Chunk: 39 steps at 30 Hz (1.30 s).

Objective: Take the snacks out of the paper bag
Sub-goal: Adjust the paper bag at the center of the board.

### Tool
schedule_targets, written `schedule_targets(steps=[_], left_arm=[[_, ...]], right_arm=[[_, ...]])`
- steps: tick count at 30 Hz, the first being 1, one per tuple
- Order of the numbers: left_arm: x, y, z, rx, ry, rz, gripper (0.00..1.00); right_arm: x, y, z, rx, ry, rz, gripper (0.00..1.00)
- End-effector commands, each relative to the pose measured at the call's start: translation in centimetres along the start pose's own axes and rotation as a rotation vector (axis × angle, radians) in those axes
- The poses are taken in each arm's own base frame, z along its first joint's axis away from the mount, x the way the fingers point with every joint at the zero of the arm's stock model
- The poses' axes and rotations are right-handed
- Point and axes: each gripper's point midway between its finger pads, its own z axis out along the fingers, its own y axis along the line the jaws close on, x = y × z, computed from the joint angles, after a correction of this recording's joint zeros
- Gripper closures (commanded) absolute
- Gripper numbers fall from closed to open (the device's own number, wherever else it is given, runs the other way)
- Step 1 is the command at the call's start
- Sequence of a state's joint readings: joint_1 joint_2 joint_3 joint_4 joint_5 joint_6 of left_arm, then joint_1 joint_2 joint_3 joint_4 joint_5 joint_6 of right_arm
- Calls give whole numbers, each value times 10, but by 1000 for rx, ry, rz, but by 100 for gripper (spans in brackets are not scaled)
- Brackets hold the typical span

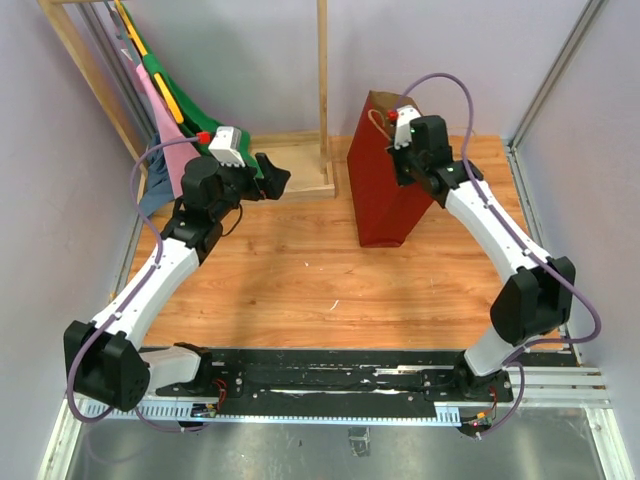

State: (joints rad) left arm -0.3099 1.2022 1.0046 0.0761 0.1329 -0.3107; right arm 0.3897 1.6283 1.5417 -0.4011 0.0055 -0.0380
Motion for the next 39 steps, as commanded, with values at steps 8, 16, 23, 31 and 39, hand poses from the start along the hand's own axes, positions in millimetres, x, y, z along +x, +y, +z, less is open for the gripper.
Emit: schedule_targets(steps=[8,16,23,31,39], left_arm=[[-18,-7,2,20,-37,21,0],[-23,3,-11,-49,-49,52,0],[-28,23,-21,-160,-50,67,0],[-34,55,-36,-272,-55,40,0],[-36,68,-44,-319,-63,32,0]], right_arm=[[-13,5,-45,-39,-99,-108,99],[5,84,-46,-177,-45,-283,99],[27,134,-26,-173,62,-392,99],[50,189,-8,-148,181,-503,99],[96,248,-12,-250,260,-570,99]])
